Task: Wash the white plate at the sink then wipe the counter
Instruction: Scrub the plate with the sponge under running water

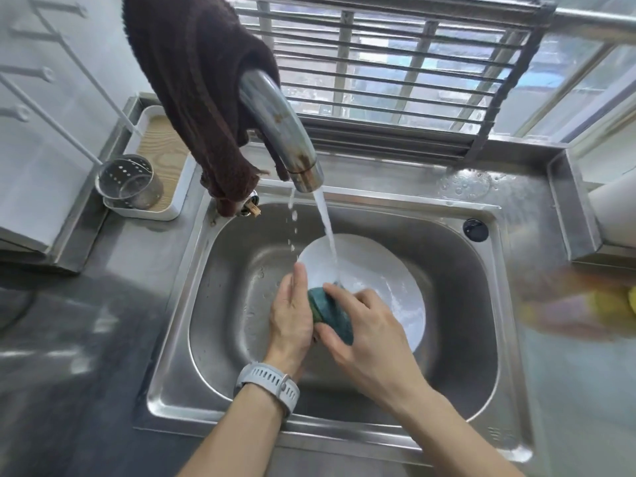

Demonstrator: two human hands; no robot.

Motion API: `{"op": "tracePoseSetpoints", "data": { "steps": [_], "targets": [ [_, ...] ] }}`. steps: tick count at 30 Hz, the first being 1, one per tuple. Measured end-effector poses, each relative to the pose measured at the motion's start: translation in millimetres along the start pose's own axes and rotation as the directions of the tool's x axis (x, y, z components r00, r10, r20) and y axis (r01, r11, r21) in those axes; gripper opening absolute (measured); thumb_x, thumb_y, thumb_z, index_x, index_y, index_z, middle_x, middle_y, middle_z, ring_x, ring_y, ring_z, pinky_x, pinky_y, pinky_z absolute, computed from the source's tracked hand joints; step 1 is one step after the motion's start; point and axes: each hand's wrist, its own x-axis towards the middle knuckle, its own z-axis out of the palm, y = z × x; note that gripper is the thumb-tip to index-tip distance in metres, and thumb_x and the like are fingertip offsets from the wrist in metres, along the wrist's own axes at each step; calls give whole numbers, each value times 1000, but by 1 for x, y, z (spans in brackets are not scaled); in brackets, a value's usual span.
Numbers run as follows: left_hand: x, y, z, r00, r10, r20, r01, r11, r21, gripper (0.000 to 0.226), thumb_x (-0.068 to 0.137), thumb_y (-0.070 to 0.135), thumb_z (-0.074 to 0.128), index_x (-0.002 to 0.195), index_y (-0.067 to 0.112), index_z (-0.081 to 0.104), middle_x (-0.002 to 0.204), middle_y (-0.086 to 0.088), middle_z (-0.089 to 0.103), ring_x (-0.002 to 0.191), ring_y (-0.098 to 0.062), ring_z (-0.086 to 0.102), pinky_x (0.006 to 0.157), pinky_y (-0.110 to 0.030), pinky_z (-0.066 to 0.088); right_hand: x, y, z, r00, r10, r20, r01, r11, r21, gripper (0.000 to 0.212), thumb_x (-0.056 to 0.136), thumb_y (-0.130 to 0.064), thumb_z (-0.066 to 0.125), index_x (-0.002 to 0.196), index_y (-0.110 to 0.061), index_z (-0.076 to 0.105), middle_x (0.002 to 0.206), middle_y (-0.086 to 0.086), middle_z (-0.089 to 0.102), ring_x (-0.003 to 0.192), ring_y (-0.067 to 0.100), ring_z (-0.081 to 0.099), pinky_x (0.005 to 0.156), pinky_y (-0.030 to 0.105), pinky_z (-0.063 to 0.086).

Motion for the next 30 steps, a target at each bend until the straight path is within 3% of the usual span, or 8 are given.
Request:
{"op": "tracePoseSetpoints", "data": {
  "steps": [3, 5, 10, 14, 17, 21, 25, 30],
  "targets": [
    [0, 3, -2, 993, 113, -18, -111, 990, 84, 18, 97, 46, 56, 100, 32, 67, 102, 1, 75, 101, -27, 71, 91, -56, 57, -16, 23, -18, 1000, -2, 29, 5, 994, -112, 57, 84, -54, 60, 139, -44, 45, 105, -10, 49, 95, 14, 53, 83, 28, 50],
    [0, 7, -3, 989, 146, -26, -142, 983, 114, 7, 100, 29, 59, 100, 32, 64, 103, 4, 74, 101, -24, 70, 92, -54, 57, -13, 50, -29, 999, 48, -18, -51, 972, -229, 55, 82, -52, 62, 135, -42, 49, 104, -6, 50, 95, 19, 54, 82, 33, 50],
    [-7, 5, -1, 989, 138, 47, -144, 979, 146, 29, 90, 12, 69, 109, 33, 62, 108, 8, 71, 102, -16, 69, 88, -40, 60, 44, 77, -30, 957, 250, -149, -283, 917, -281, 54, 91, -44, 61, 141, -28, 46, 121, 12, 51, 107, 35, 51, 90, 42, 48],
    [-3, 5, -2, 994, 102, 45, -108, 983, 147, 43, 80, 2, 77, 107, 30, 59, 107, 4, 72, 101, -16, 69, 86, -38, 59, 47, 50, -4, 978, 201, -55, -207, 966, -154, 54, 87, -46, 60, 137, -31, 47, 113, 9, 54, 102, 34, 55, 88, 40, 47],
    [0, 3, -10, 991, 58, 117, -76, 985, 157, 53, 74, 3, 84, 114, 31, 62, 103, 7, 77, 96, -12, 73, 83, -35, 61, 35, 33, 16, 999, 34, -4, -34, 996, -84, 51, 86, -45, 59, 134, -37, 46, 104, 3, 51, 97, 30, 55, 82, 37, 46],
    [0, -2, -14, 991, 42, 124, -61, 986, 155, 45, 89, 3, 69, 127, 27, 63, 111, 4, 77, 107, -21, 71, 92, -43, 60, 80, 40, 8, 996, 84, 10, -83, 989, -122, 54, 91, -39, 60, 142, -32, 45, 118, 9, 52, 107, 34, 55, 92, 39, 48],
    [4, -2, -10, 992, 113, -48, -97, 959, 265, 19, 103, 34, 51, 114, 31, 66, 110, 5, 74, 105, -22, 68, 97, -50, 56, 51, 63, -8, 980, 189, -58, -198, 950, -242, 54, 92, -41, 58, 143, -32, 42, 122, 9, 50, 110, 33, 51, 95, 40, 47],
    [7, -6, -5, 995, 80, -66, -58, 959, 278, 46, 98, 68, 34, 105, 40, 70, 114, 9, 73, 105, -13, 67, 99, -42, 53, -3, 29, 12, 1000, 0, 32, 1, 1000, -21, 55, 84, -47, 60, 136, -43, 42, 106, -6, 48, 93, 15, 52, 79, 23, 43]
  ]
}}
